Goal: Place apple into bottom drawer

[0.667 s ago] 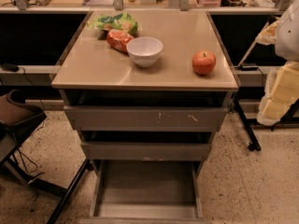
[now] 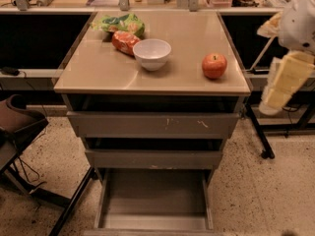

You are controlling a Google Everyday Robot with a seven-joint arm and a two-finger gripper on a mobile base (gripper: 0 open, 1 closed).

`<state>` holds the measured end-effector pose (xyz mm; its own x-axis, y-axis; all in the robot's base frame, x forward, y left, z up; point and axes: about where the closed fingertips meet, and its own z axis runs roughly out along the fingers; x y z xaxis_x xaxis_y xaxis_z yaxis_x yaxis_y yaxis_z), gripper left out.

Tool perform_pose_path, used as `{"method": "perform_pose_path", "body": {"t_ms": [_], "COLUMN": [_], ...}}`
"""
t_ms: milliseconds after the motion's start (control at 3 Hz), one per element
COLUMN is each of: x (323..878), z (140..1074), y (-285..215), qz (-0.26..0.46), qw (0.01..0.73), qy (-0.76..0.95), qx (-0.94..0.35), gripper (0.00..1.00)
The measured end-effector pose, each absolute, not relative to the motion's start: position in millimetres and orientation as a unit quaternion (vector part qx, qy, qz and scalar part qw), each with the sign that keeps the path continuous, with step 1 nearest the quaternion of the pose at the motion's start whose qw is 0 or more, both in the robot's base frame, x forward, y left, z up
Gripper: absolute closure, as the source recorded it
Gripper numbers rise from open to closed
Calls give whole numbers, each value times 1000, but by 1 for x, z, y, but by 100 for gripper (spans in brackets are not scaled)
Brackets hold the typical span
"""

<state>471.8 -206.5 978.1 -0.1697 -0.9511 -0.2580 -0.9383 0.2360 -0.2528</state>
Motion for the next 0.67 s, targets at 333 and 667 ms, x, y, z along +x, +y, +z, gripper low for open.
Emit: {"method": "perform_pose_path", "body": {"t_ms": [333,667], "x": [535,588], "z": [968,963], "y": [-182,-172], "qz": [48,90], "qw": [218,247], "qy": [740,729], "qx": [-634,-632], "gripper": [0,0]}}
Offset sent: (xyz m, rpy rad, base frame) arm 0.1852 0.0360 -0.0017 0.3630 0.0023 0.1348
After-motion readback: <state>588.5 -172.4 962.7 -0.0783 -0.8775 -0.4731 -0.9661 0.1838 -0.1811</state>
